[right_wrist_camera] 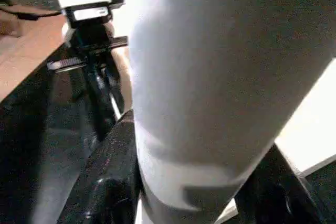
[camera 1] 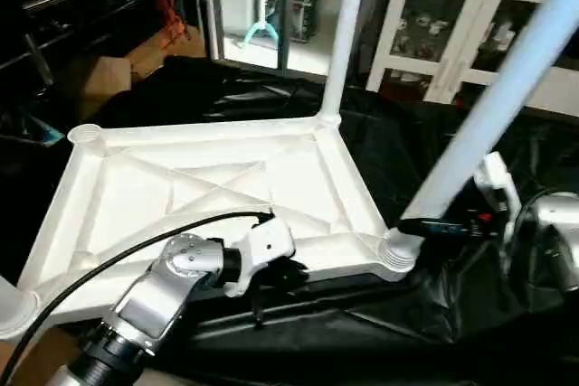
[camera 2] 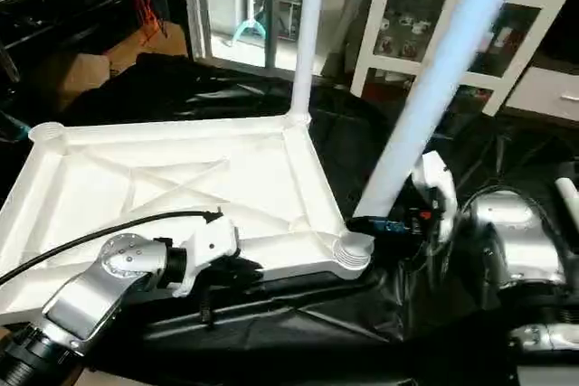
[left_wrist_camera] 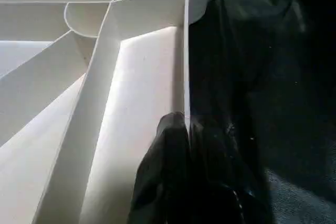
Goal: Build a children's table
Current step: Insert table leg to table base
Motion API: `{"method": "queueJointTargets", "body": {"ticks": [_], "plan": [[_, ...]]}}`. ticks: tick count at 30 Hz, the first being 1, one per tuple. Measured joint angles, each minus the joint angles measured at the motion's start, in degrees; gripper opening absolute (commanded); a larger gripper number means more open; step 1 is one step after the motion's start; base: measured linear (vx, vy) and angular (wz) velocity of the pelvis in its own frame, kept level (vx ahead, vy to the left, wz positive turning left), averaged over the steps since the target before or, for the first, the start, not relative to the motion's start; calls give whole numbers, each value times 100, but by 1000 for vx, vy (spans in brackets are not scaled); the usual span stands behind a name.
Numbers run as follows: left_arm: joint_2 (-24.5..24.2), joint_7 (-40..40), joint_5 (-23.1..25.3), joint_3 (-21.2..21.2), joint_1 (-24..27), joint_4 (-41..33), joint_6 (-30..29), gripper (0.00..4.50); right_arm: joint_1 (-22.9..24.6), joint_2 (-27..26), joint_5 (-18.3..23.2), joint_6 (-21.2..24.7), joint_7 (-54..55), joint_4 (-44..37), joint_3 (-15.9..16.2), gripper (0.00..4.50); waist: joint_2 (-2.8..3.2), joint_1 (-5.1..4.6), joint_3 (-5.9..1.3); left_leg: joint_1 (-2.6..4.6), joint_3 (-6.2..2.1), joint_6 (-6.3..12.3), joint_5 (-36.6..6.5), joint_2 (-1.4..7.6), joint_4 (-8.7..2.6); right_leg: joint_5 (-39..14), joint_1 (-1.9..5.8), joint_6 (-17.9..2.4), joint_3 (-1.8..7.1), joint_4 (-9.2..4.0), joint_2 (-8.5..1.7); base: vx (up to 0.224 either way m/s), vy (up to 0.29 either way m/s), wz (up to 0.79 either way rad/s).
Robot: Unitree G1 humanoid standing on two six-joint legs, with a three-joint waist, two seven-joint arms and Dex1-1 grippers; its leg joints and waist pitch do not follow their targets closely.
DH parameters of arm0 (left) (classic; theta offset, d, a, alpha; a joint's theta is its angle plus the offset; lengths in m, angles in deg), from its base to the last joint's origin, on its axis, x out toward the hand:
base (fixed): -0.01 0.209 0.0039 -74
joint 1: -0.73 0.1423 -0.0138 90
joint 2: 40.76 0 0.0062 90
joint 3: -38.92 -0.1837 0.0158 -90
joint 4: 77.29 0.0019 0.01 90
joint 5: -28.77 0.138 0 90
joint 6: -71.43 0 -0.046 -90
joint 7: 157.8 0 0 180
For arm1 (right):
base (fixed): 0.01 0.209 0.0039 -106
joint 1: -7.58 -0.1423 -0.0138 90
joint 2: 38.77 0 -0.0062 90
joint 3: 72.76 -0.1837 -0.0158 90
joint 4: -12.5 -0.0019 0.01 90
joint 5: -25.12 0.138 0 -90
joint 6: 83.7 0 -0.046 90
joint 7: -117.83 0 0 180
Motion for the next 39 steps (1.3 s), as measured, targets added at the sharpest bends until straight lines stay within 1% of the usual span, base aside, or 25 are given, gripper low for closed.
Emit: {"method": "queueJointTargets", "body": {"ticks": [1,2,4,5,7,8,9,10,11,13,14,15,16,17,18,20,23,39], "plan": [[10,-42,-1,26,-1,8,-57,0,12,-54,-21,-35,132,11,0,180,1,-26,-1,1,0,-1,0,0,-1,0,0,0,1,0,1,0,0,0],[89,-156,12,60,-48,68,-226,0,-7,-184,-66,-51,499,85,-6,180,-2,-66,-12,6,0,-7,3,0,-4,1,0,-1,4,2,2,0,0,0],[257,-449,35,125,-153,158,-543,0,-36,-380,-147,-52,1163,166,-64,180,-24,-150,-25,12,-3,-15,6,0,-5,2,2,-3,5,4,3,0,0,0],[469,-721,116,194,-273,290,-759,0,-131,-585,-257,-68,1765,280,-130,180,-27,-201,-23,12,-3,-20,9,-1,-4,5,-3,-6,7,5,3,0,0,0],[836,-1207,153,305,-417,456,-1105,0,-201,-797,-395,-70,2568,370,-205,180,-28,-261,-22,6,-4,-21,9,-3,-7,6,-8,-7,8,1,3,0,0,0],[1130,-1553,159,431,-522,597,-1361,0,-302,-1004,-499,-70,3167,475,-264,180,-21,-305,-24,4,-5,-22,9,-5,-7,6,-10,-7,9,1,3,0,0,0],[1290,-1793,165,506,-599,699,-1503,0,-386,-1125,-540,-71,3554,552,-292,180,-17,-326,-29,0,-6,-22,9,-6,-6,6,-13,-7,10,1,3,0,0,0],[1574,-2105,115,629,-681,861,-1589,0,-503,-1273,-563,-78,4056,683,-334,180,-10,-338,-32,1,-6,-22,9,-7,-8,6,-10,-7,12,-4,3,0,0,0],[1857,-2534,126,755,-832,1097,-1657,0,-657,-1516,-597,-125,4726,853,-431,180,20,-345,-28,-11,-5,-22,9,-10,-8,7,-27,-8,15,-3,2,0,0,0],[2164,-2951,62,874,-922,1297,-1668,0,-823,-1742,-610,-176,5379,1039,-540,180,36,-339,-28,-32,-4,-22,9,-19,-23,7,-19,-6,22,-5,-2,0,0,0],[2415,-3230,12,1008,-1001,1426,-1734,0,-983,-1952,-582,-176,5828,1232,-677,180,44,-336,-33,-45,-6,-22,8,-19,-29,4,-26,-2,18,-5,0,54,-8,-1],[2489,-3362,-5,1081,-1051,1490,-1770,0,-1070,-2045,-565,-176,6070,1312,-734,180,50,-331,-37,-50,-7,-22,9,-16,-33,3,-37,-1,15,-4,2,54,-8,-1],[2585,-3452,-13,1134,-1064,1494,-1811,0,-1130,-2084,-556,-175,6211,1362,-754,180,54,-321,-40,-58,-8,-21,10,-15,-38,2,-45,0,11,-4,3,0,0,0],[2648,-3527,-17,1152,-1089,1493,-1864,0,-1178,-2119,-555,-176,6322,1401,-788,180,40,-308,-38,-71,-8,-19,11,-11,-40,1,-57,1,8,-4,5,0,0,0],[2662,-3563,-36,1153,-1094,1493,-1879,0,-1195,-2129,-555,-175,6364,1421,-792,180,30,-298,-43,-91,-9,-18,12,-9,-40,1,-69,1,4,-4,6,0,0,0],[2663,-3590,-62,1157,-1106,1493,-1890,0,-1201,-2137,-553,-175,6379,1421,-798,180,28,-294,-45,-103,-7,10,28,-10,-35,2,-81,1,7,-9,4,0,0,0],[2668,-3614,-68,1157,-1107,1493,-1893,0,-1201,-2147,-553,-175,6394,1421,-804,180,21,-302,-40,-103,-6,-21,9,-11,-35,4,-84,1,7,-13,3,0,0,0],[2665,-3615,-82,1157,-1107,1493,-1893,0,-1201,-2147,-553,-175,6393,1421,-804,180,22,-307,-38,-103,-6,-23,9,-11,-41,4,-85,1,7,-20,3,0,0,0]]}}
